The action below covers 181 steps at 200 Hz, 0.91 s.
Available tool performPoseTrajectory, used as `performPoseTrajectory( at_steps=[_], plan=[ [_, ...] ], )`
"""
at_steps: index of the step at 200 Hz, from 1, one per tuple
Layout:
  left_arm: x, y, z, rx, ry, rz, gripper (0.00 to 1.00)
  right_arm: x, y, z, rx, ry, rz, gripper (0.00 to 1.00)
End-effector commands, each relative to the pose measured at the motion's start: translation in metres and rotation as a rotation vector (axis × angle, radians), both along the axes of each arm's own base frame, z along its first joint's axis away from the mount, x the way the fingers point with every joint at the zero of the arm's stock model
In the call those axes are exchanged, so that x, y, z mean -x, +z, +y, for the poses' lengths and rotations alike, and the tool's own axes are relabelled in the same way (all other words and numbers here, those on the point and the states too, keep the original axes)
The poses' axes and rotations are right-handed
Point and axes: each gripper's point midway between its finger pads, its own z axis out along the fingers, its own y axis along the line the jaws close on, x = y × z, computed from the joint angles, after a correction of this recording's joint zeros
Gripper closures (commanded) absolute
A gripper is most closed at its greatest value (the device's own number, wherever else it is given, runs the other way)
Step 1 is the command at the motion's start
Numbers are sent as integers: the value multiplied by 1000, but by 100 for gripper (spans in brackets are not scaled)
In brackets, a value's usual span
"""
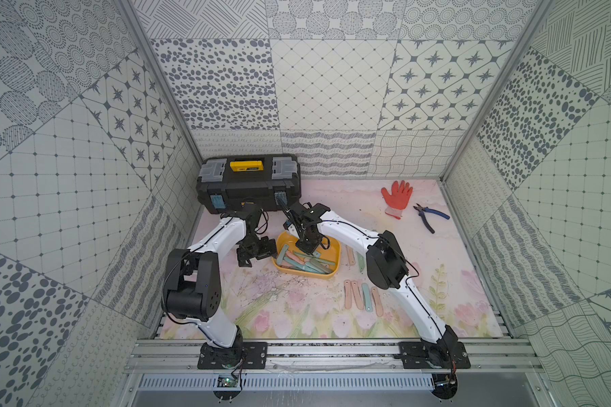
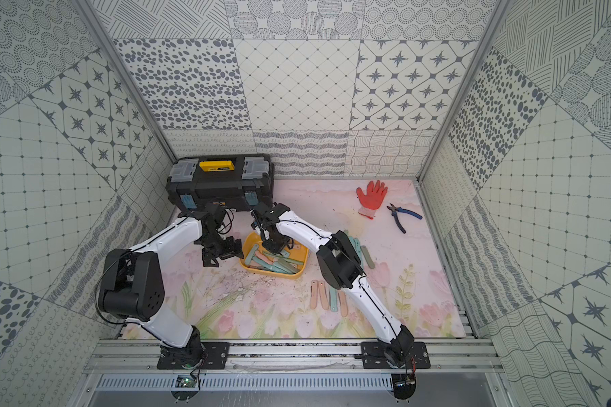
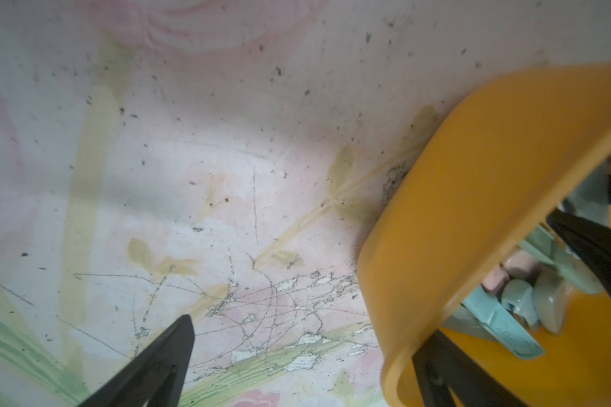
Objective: Take the fruit knife out of the storage box
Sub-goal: Pick up the fruit knife from the storage box, then place the fruit knife at the center of the board.
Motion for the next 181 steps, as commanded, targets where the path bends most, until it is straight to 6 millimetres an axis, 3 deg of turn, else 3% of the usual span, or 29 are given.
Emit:
performPoseTrajectory(
  at_steps=[1, 46, 92, 145, 181],
  plan=[
    [3, 13, 0, -11, -21, 14, 6, -4, 51, 5, -69, -6, -81, 77],
    [-3, 13, 0, -24, -74, 48, 6, -2, 79, 5, -110, -28, -106, 77],
    [-6, 5, 2, -35, -104, 47, 8, 12, 110, -10, -137, -94, -116, 77],
    [2, -1, -4, -18, -109, 71, 8, 34, 134, -44, -189, -184, -159, 76],
    [7, -7, -5, -32, -89, 92, 8, 50, 141, -82, -146, -264, -185, 75]
  ],
)
